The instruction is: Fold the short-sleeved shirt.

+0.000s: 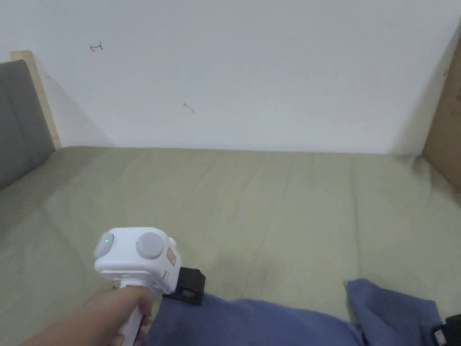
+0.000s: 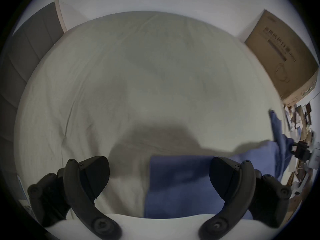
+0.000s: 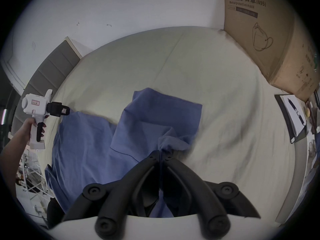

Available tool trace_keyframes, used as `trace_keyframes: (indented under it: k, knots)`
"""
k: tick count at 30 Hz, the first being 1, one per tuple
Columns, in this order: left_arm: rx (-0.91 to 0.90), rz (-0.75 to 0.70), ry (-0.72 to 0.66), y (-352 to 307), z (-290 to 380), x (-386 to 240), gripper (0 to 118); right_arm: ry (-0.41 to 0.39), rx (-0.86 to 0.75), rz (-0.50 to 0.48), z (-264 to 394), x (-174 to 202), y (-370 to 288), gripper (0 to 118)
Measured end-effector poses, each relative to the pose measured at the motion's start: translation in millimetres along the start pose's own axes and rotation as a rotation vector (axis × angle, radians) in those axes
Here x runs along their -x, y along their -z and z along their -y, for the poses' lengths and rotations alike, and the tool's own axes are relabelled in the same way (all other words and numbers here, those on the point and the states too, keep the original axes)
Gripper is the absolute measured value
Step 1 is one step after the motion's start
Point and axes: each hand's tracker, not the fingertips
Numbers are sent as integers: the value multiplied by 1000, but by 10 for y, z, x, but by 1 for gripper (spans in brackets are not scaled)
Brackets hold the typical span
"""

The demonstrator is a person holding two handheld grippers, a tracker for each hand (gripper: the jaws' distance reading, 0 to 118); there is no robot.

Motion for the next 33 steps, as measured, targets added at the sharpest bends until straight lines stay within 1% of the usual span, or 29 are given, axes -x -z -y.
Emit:
trace_keyframes:
  k: [3, 4, 5, 6, 7, 8, 9, 10, 11, 12, 13, 14, 16, 17, 19, 20, 21, 23, 27, 28, 31, 33]
  knots:
    - [2, -4, 43, 74, 21, -20, 113, -4, 28, 7, 12, 6, 103, 1]
    - [-2, -8, 58, 67, 43, -41, 109, -5, 31, 6, 19, 22, 120, 1]
    - [-14, -13, 72, 33, 54, -56, 103, -8, 33, 5, 25, 51, 126, 1]
    - [-24, -8, 74, -19, 60, -86, 93, -6, 33, 3, 25, 63, 130, 1]
    - [-31, -31, 87, -32, 48, -79, 72, 5, 29, -12, 30, 82, 118, 1]
    - [-60, -43, 114, -110, 75, -106, 45, 21, 24, -43, 36, 111, 97, 1]
    - [-84, -40, 136, -182, 111, -133, 13, 22, 19, -44, 40, 145, 68, 1]
    - [-84, -22, 143, -231, 150, -141, 0, 21, 15, -44, 42, 171, 36, 1]
    - [-65, 22, 152, -309, 216, -132, 0, 16, 10, -43, 38, 206, -11, 1]
    - [-35, 100, 120, -358, 275, -134, 0, 11, 2, -40, 30, 240, -78, 1]
    - [-10, 125, 113, -397, 325, -119, 0, 9, -8, -35, 19, 270, -162, 1]
    - [-23, 95, 123, -485, 393, -111, 0, 19, -21, -33, -10, 244, -252, 1]
    - [-73, 32, 154, -760, 458, -95, 0, 72, -101, -86, -8, 243, -592, 1]
    - [-96, 40, 143, -945, 475, -49, 0, 83, -126, -102, -2, 240, -779, 1]
    - [-155, 79, 67, -1393, 495, 59, 0, 60, -164, -70, 24, 249, -1187, 1]
    - [-190, 123, 5, -1636, 522, 127, 0, 45, -191, -30, 37, 245, -1399, 1]
    - [-226, 158, -50, -1874, 560, 176, 0, 48, -212, -1, 58, 231, -1613, 1]
    - [-289, 190, -37, -2358, 679, 152, 0, 74, -259, -12, 117, 208, -2025, 1]
    - [-393, 134, 35, -3217, 884, 75, 0, 108, -374, -10, 226, 226, -2822, 1]
    - [-429, 125, 48, -3446, 935, 66, 0, 102, -398, -8, 244, 243, -3014, 1]
    - [-530, 133, 18, -4047, 1022, 137, 0, 76, -487, 16, 262, 283, -3539, 1]
    - [-583, 145, 3, -4423, 1074, 182, 0, 85, -546, 30, 242, 289, -3868, 1]
